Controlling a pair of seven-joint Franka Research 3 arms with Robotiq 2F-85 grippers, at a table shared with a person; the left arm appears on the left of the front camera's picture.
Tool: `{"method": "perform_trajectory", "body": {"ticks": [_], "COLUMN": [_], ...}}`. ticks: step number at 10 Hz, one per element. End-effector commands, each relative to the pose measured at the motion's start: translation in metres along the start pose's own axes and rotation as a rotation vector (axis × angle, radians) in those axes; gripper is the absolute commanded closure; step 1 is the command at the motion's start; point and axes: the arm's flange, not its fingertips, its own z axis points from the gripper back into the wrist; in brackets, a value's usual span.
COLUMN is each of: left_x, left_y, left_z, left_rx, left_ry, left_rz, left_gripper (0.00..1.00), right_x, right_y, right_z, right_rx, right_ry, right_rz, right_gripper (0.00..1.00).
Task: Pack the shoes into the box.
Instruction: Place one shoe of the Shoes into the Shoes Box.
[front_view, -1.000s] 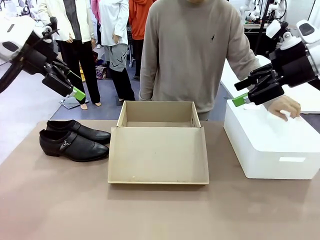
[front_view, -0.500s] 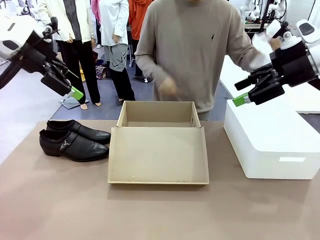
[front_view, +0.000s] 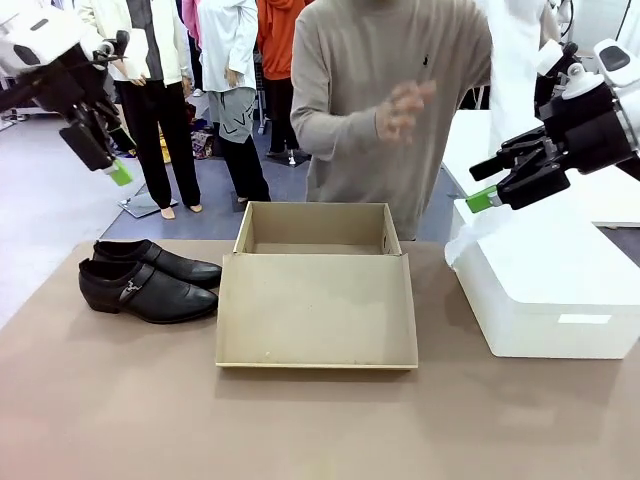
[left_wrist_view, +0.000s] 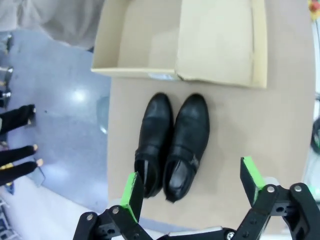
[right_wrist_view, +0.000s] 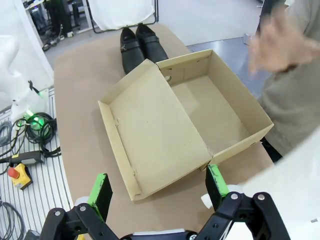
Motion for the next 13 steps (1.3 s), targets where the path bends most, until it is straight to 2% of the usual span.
{"method": "perform_trajectory", "body": {"ticks": [1,4,7,8,13], "left_x": [-0.009,-0.028,-0.036,-0.037,-0.037], "left_y": [0.030,0.060,0.081,0.069,0.069], "left_z": [0.010,0.005,-0.009,-0.004,-0.004], "left_rx": [-0.017,-0.061,-0.039,-0.051,-0.051], "left_ry": [0.085,0.136,0.149,0.137,0.137], "left_rz": [-0.146,-0.248,-0.182,-0.207,-0.207], "left_gripper": [0.00,0.00,0.00,0.00,0.00], "right_x": [0.001,0.001,0.001,0.001,0.001], "right_y": [-0.005,-0.005,-0.005,-0.005,-0.005], "right_z": [-0.003,-0.003,-0.003,-0.003,-0.003], "right_rx": [0.007,0.007,0.007,0.007,0.007], "right_ry": [-0.026,-0.026,-0.026,-0.026,-0.026], "right_rz": [0.034,0.034,0.034,0.034,0.034], "right_gripper": [0.00,0.00,0.00,0.00,0.00]}}
